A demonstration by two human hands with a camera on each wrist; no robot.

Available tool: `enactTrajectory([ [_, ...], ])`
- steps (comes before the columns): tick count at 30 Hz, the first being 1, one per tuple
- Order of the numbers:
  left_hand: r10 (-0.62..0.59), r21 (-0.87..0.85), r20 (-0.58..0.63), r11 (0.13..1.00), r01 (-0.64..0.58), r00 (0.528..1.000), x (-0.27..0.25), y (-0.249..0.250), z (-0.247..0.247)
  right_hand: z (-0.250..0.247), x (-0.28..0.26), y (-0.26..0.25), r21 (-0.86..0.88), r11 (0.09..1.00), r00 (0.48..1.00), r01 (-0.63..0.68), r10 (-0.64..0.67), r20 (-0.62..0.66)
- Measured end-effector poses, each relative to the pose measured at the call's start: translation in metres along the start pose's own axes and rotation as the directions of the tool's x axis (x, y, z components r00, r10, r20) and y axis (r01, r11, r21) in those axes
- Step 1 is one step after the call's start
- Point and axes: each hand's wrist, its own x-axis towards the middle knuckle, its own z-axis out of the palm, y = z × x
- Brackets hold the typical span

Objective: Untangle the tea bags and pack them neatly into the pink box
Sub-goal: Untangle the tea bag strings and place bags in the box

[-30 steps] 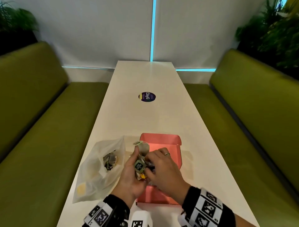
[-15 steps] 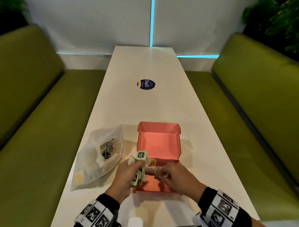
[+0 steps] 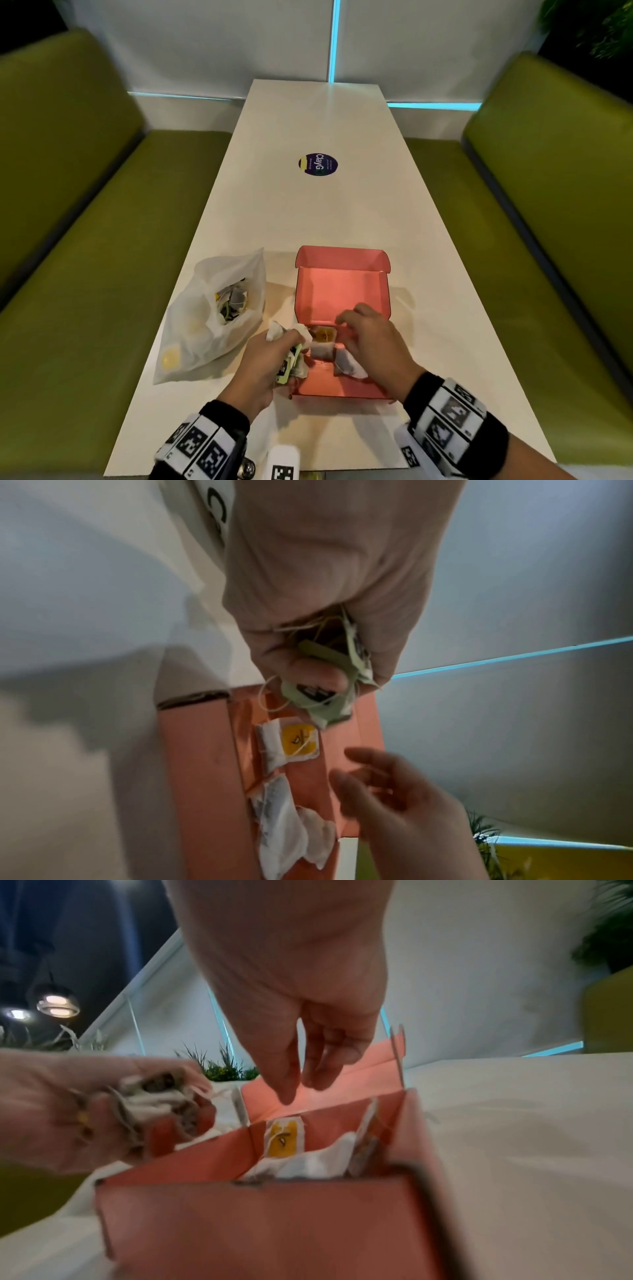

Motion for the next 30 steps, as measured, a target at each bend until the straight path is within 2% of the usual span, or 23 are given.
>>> enactTrajectory([
  [2,0.012,0.023,0.027,1.000,-0.013,1.000,-0.003,-0.002,-0.003,0.008,0.012,-0.007,-0.053,0.998,1.000,0.020,-0.021,-0.019],
  [6,0.021,0.155,0.090,0.987,-0.035,0.996,-0.005,-0.006,-0.011,0.020,0.019,-0.013,-0.234,0.969,0.990,0.078,-0.049,0.131],
  [8,0.052,0.263,0.098,0.962,-0.076,0.994,-0.005,-0.008,-0.015,0.022,0.019,-0.010,-0.243,0.966,0.985,0.090,-0.051,0.165],
  [12,0.108,0.417,0.089,0.899,-0.136,0.990,-0.004,-0.012,-0.018,0.011,0.016,-0.013,-0.165,0.971,0.978,0.172,-0.148,0.149],
  [20,0.109,0.464,0.115,0.873,-0.151,0.987,-0.003,-0.013,-0.019,0.014,0.027,-0.013,-0.281,0.946,0.974,0.162,-0.107,0.201],
  [25,0.132,0.463,0.131,0.868,-0.178,0.983,-0.003,-0.015,-0.020,0.006,0.025,-0.019,-0.237,0.953,0.969,0.187,-0.139,0.206],
  [30,0.181,0.497,0.150,0.836,-0.233,0.972,-0.001,-0.018,-0.020,-0.004,0.022,-0.027,-0.168,0.970,0.920,0.177,-0.102,0.379],
])
